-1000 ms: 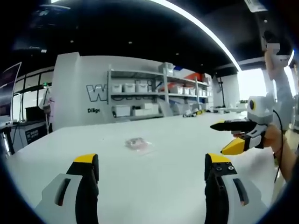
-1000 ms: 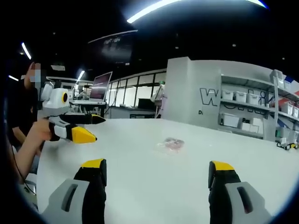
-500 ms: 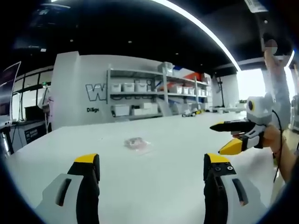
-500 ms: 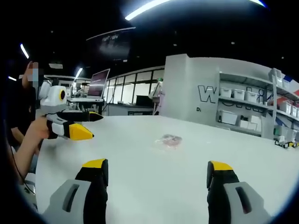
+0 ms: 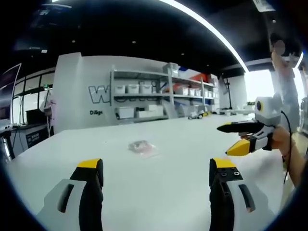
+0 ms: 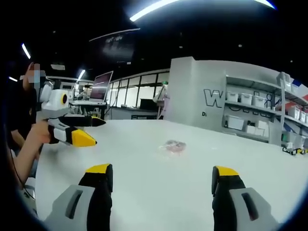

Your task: Open the resealable bag by pulling the two sides of the seal apart until the entire bag opening is separated and visibly accessible.

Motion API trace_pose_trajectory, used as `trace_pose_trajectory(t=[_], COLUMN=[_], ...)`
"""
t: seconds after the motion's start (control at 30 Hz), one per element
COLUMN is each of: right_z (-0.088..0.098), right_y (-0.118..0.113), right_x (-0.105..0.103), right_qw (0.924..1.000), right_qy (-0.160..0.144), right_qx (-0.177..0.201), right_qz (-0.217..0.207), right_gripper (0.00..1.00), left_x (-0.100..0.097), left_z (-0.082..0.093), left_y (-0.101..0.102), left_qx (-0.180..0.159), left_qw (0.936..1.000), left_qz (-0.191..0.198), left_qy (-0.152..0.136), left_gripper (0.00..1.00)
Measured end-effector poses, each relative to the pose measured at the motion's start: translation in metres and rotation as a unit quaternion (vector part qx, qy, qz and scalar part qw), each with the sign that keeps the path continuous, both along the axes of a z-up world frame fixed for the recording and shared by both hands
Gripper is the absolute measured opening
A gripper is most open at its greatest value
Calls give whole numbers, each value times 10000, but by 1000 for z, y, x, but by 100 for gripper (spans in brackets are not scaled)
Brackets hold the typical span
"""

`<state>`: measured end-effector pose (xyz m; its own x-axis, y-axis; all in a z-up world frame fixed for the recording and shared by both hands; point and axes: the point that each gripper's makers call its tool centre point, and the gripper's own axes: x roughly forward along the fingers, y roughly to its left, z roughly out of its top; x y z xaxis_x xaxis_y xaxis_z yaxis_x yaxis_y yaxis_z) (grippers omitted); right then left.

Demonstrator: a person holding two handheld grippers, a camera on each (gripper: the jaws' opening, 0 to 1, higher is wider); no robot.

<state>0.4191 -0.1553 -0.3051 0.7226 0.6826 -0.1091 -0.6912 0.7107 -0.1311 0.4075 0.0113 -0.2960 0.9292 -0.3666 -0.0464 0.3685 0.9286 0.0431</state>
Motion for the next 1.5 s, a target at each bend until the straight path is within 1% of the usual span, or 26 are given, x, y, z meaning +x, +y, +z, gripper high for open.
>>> trace_pose_trajectory(t=[0.27, 0.53, 0.77, 1.03, 1.2, 1.5], right_z=[0, 3, 7, 11, 14, 14], right_y=[1, 5, 6, 9, 12, 17], right_x=[1, 1, 2, 5, 6, 8], right_qw=[10000, 10000, 9999, 9996, 9993, 9988], right_qy=[12, -34, -125, -193, -260, -292], right_qx=[-12, -20, -22, -180, -245, -357], right_qz=[5, 42, 14, 51, 82, 137], right_gripper=[84, 83, 86, 85, 85, 84], left_x=[2, 3, 4, 6, 8, 11], left_z=[2, 1, 1, 4, 3, 1], left_y=[1, 3, 0, -3, -5, -7], left_qx=[-87, -89, -86, -63, -28, -6], left_qw=[10000, 10000, 10000, 10000, 10000, 9999], left_qz=[19, 22, -9, -47, -62, -111], left_qy=[-3, 18, 33, 0, 11, 27], left_gripper=[89, 88, 87, 87, 86, 85])
